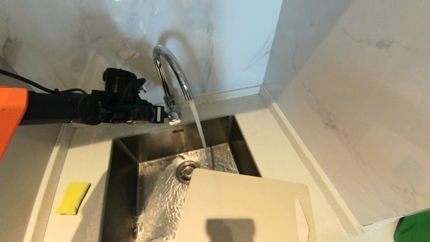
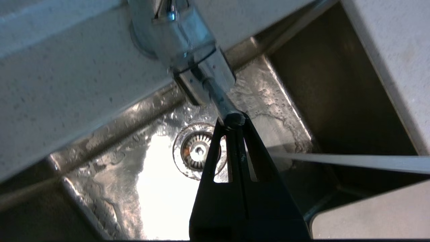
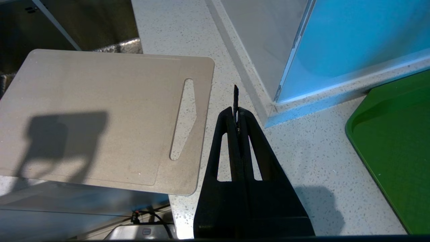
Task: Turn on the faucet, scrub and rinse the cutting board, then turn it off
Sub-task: Turn off the tap
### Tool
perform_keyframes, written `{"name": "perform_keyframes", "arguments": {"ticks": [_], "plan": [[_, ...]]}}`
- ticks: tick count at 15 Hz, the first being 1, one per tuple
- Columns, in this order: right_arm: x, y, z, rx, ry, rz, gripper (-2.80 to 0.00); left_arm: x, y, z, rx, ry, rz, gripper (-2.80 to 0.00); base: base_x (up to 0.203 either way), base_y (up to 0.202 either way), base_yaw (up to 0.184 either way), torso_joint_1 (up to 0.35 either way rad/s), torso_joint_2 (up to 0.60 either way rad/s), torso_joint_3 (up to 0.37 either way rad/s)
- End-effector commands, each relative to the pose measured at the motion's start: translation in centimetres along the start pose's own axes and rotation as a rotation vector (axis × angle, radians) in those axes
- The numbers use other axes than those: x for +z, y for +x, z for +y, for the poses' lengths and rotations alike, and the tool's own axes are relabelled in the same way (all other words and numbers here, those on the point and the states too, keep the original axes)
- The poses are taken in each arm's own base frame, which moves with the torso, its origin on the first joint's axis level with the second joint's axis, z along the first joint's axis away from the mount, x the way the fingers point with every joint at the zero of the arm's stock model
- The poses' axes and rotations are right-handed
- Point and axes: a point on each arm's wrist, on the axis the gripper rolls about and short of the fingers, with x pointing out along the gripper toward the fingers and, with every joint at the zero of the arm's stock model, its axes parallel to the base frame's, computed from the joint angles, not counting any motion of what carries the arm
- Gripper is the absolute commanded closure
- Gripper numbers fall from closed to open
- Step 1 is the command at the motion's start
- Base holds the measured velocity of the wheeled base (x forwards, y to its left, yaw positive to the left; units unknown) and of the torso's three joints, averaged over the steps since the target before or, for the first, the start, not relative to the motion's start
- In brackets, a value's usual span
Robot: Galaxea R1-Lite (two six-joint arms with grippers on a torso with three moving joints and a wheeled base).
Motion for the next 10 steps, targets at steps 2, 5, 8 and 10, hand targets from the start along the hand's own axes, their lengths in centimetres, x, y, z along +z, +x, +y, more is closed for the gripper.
{"name": "perform_keyframes", "arguments": {"ticks": [2,5,8,10], "plan": [[-0.04,0.01,0.00,0.000,0.001,0.001,0.00,0.23,0.39,0.05,0.002,0.004,-0.014,0.00,0.000,0.000,0.000,0.000,0.00,0.000],[-0.04,0.01,0.00,0.000,0.001,0.001,0.00,0.24,0.54,0.08,0.004,0.029,-0.020,0.00,0.000,0.000,0.000,0.000,0.00,0.000],[-0.04,0.01,0.00,0.000,0.001,0.001,0.00,0.51,0.81,0.18,0.032,0.044,-0.037,0.00,0.000,0.000,0.000,0.000,0.00,0.000],[-0.04,0.01,0.00,0.000,0.001,0.001,0.00,0.73,0.87,0.30,0.040,0.050,-0.046,0.00,0.000,0.000,0.000,0.000,0.00,0.000]]}}
